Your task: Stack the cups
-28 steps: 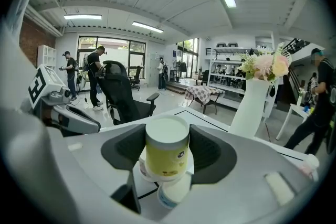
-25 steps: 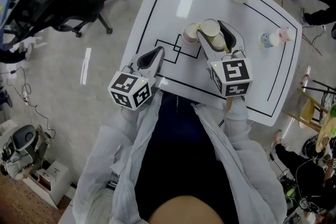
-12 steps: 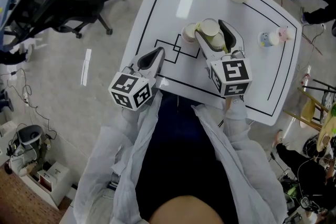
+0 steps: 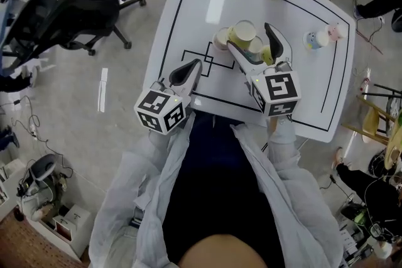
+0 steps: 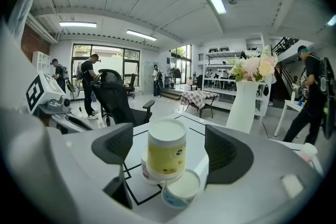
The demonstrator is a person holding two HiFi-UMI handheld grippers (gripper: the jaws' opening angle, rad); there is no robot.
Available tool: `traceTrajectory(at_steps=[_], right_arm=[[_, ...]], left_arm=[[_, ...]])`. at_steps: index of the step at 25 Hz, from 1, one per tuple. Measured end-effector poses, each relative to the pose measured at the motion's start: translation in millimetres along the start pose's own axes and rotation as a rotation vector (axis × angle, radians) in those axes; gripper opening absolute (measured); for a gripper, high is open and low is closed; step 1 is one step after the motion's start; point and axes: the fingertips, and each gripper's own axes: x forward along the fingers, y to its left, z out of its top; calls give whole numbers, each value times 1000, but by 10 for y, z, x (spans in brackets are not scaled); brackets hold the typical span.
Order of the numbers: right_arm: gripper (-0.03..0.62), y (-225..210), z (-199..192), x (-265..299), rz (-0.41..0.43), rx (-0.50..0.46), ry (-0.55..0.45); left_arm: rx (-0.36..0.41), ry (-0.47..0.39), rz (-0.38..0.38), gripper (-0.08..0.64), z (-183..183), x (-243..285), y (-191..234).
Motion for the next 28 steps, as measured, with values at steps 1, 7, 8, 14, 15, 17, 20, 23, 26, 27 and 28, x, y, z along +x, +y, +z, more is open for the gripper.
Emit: traceTrajectory(at_steps=[1, 7, 8, 14, 15, 17, 20, 23, 26, 27, 28], right_arm=[[428, -14, 6, -33, -11, 0, -2], [428, -119, -83, -310, -103, 2, 12], [428, -142, -108, -359, -125, 12, 12], [428, -300, -238, -674, -249, 82, -2], [428, -333, -259, -736, -266, 83, 2], [428, -434, -292, -866, -304, 84, 7], [428, -634, -344, -1077, -353, 94, 14], [428, -874, -406, -1266, -388, 107, 18], [428, -1140, -452, -1386, -407, 119, 21], [428, -1224, -468, -1413, -407, 121, 24], [428, -1303, -484, -1436, -404, 119, 28]], left_arm=[[5, 5, -15, -3, 4, 15, -23], [47, 52, -126, -3, -30, 107, -132], [53, 61, -142, -3, -43, 123, -136], [104, 103, -257, -3, -92, 267, -323], [110, 109, -275, -3, -108, 289, -378], [120, 122, -305, -3, -136, 342, -484], [129, 137, -332, -3, -170, 430, -641], [131, 143, -341, -3, -201, 524, -781], [126, 139, -325, -3, -204, 641, -885], [120, 136, -318, -3, -206, 676, -925], [113, 134, -311, -3, -214, 707, -971]])
